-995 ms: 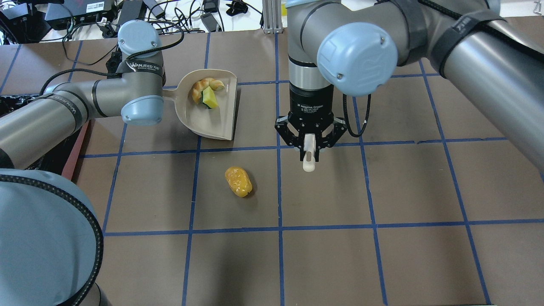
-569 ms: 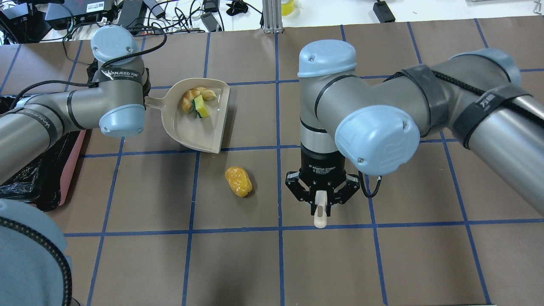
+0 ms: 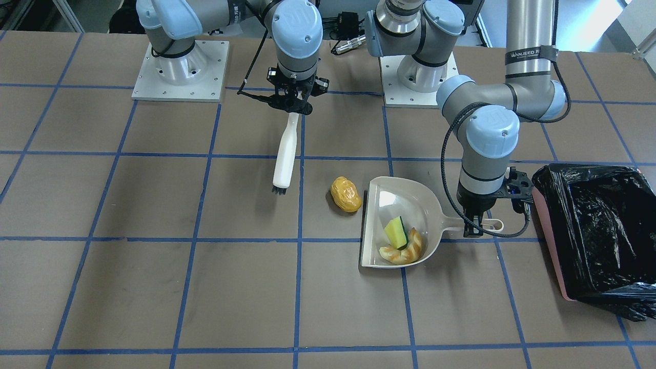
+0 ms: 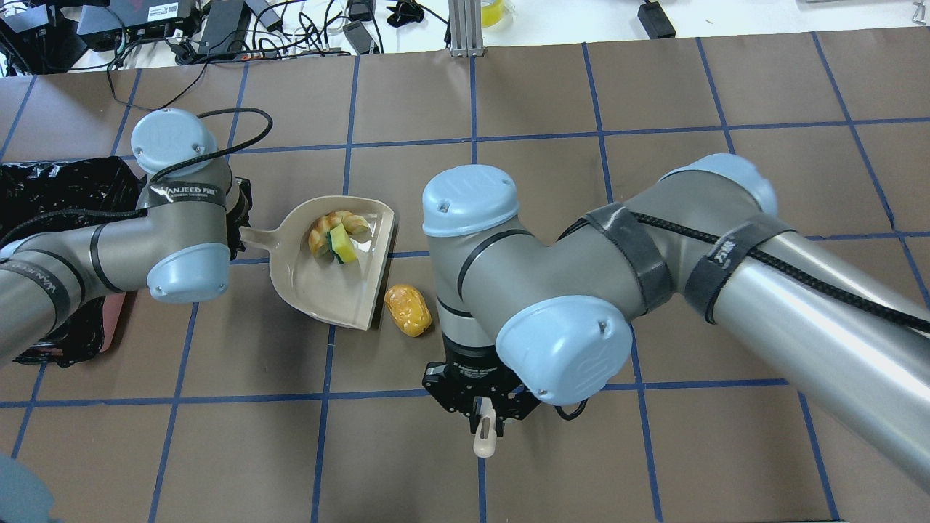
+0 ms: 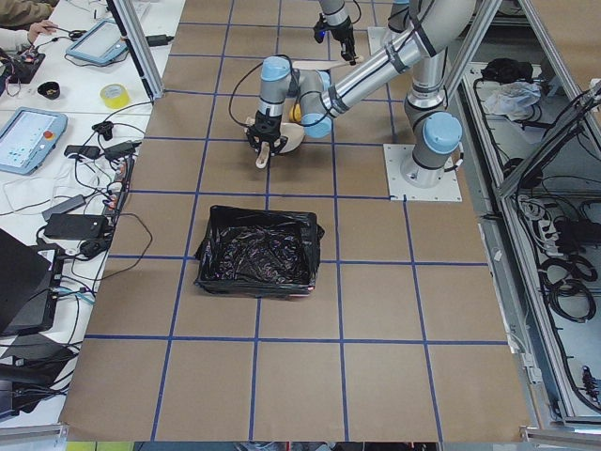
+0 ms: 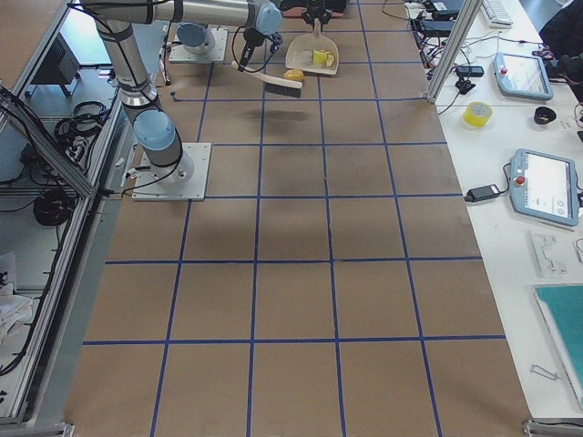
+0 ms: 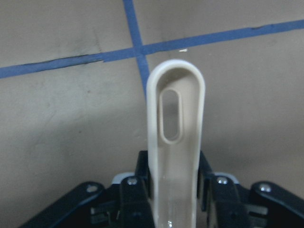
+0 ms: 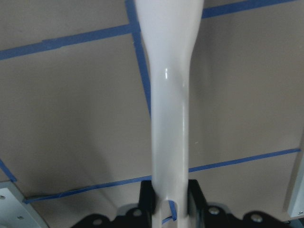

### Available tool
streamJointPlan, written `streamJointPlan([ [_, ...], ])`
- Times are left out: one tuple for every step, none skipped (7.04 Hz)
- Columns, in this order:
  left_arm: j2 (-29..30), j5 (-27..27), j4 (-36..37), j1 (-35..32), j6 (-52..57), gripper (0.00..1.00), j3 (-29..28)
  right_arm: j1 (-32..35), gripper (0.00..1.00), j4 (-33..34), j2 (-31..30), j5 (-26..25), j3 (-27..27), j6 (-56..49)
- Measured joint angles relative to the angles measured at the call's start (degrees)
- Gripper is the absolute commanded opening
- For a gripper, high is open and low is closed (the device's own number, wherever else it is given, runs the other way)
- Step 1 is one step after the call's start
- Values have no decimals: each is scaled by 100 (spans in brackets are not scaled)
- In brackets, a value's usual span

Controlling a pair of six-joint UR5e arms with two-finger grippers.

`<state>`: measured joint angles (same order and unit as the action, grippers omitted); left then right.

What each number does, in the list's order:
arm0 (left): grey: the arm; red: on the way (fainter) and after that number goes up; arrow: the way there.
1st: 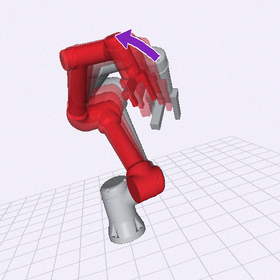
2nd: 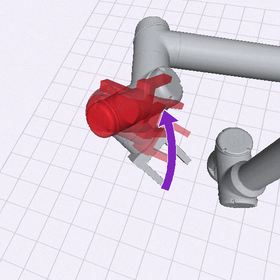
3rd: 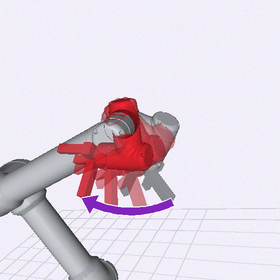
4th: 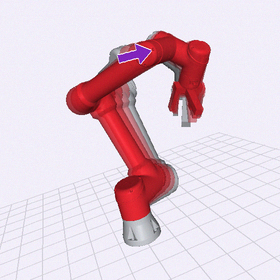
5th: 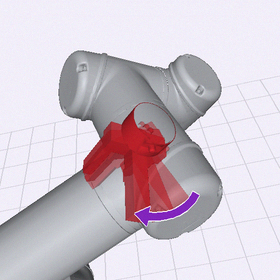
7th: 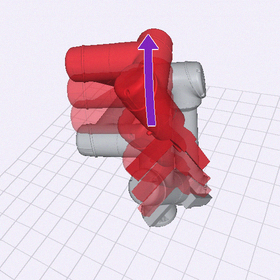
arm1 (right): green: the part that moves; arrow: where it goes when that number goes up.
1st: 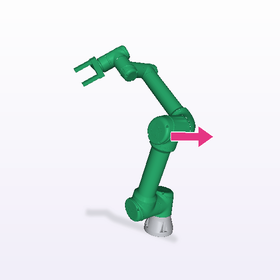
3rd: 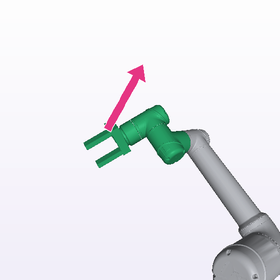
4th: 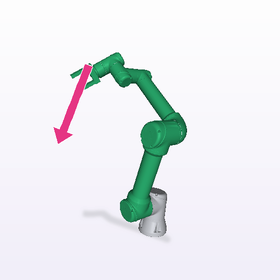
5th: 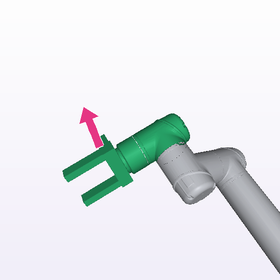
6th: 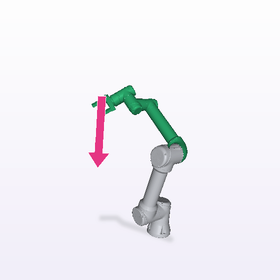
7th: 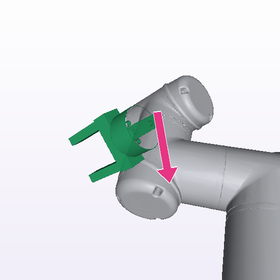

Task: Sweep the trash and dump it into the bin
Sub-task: 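Move the brush with the right gripper behind the yellow potato, then sweep the yellow potato into the dustpan with the right gripper's brush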

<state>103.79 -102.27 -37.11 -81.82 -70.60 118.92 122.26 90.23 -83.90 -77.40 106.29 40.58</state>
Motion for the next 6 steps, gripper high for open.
streamJointPlan([
  [-177, -9, 30, 2, 5, 0, 265, 173, 0, 178, 117, 93, 21, 161],
  [-335, -62, 76, -1, -27, 0, 505, 260, 0, 281, 176, 123, 22, 241],
  [-463, -130, 153, -20, -176, 0, 677, 294, 0, 373, 203, 135, 29, 306],
  [-518, -157, 234, -47, -414, 0, 763, 309, 0, 463, 240, 148, 35, 371],
  [-513, -163, 295, -62, -706, 0, 798, 313, 0, 588, 313, 221, 43, 461],
  [-475, -168, 370, -72, -975, 0, 807, 315, 0, 771, 418, 367, 52, 585],
])
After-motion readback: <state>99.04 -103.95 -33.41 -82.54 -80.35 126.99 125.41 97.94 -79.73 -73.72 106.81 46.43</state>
